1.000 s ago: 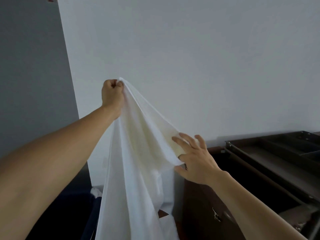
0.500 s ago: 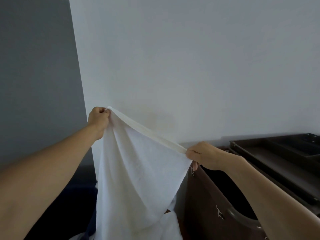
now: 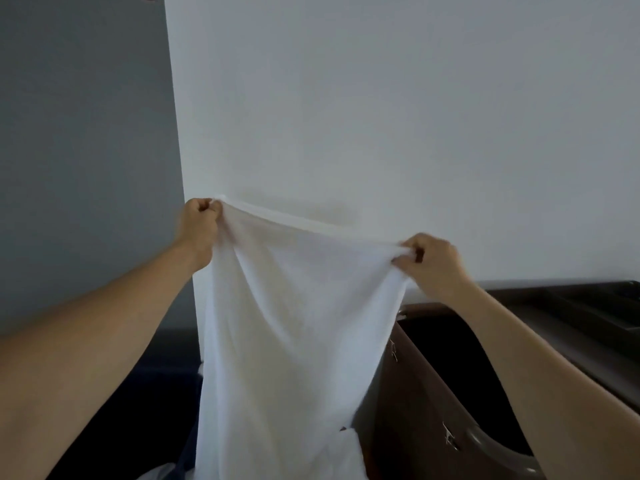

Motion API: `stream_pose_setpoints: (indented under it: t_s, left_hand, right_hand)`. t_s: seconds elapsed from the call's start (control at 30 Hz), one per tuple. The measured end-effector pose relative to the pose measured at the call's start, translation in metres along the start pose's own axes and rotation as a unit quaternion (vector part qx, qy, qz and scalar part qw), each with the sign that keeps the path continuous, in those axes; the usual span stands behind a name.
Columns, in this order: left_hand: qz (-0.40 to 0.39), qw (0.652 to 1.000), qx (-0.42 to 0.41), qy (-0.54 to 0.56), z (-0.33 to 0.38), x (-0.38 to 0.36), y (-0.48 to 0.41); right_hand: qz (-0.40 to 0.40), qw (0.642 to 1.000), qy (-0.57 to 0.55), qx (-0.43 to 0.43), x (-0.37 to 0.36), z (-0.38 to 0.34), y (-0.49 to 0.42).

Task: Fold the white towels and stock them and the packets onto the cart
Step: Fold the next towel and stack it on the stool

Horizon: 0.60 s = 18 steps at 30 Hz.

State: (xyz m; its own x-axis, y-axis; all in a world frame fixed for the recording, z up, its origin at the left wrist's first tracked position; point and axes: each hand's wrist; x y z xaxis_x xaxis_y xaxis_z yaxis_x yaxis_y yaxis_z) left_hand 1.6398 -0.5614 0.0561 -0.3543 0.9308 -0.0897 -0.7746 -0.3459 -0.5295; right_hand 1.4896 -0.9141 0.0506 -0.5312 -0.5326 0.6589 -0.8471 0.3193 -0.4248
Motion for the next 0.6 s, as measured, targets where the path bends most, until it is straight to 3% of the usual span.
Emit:
stream_pose_setpoints:
  t_s: [0.1,0.13,0.23,0.27,0.33,0.47,0.53,0.6]
  left_hand:
    - [0.053,0.997,-0.026,0.039,0.03,0.0,-0.012]
    - [0.052,0.997,-0.033,0.043,0.034,0.003,-0.014]
    - [-0.001,0.999,-0.017,0.05,0.03,0.013,-0.013]
    - [-0.017,0.999,-0.015,0.039,0.028,0.016,-0.012]
    - [-0.03,0.999,-0.031,0.022,0.033,0.019,-0.009]
    - [-0.021,0.997,-0.076,0.014,0.063,0.021,-0.02]
    - [-0.018,0.997,-0.078,-0.022,0.068,0.027,-0.02]
    - [-0.031,0.994,-0.082,-0.062,0.066,0.033,-0.018]
  right_hand:
    - [0.094,0.981,-0.169,-0.028,0.016,-0.034,-0.022]
    - [0.079,0.975,-0.199,-0.067,0.017,-0.039,-0.029]
    - [-0.052,0.976,-0.13,-0.165,0.011,-0.039,-0.029]
    - [-0.058,0.971,-0.147,-0.178,0.013,-0.038,-0.031]
    - [-0.019,0.95,-0.261,-0.169,0.023,-0.046,-0.038]
    - [0.034,0.857,-0.496,-0.136,0.03,-0.078,-0.042]
    - [-0.01,0.852,-0.5,-0.151,0.02,-0.079,-0.037]
    - [0.01,0.868,-0.481,-0.123,0.018,-0.08,-0.034]
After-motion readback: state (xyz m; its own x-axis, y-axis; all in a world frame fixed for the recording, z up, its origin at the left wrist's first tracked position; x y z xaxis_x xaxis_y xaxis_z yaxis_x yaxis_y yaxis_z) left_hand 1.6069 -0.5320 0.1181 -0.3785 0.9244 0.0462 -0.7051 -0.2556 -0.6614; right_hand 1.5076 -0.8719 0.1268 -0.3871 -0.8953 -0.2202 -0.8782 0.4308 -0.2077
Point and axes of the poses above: each hand's wrist, its own y-axis away from the middle knuckle, its own x-axis out of the back of the hand, z = x × y, and after that the axes turned 10 degrees about -x, right-handed
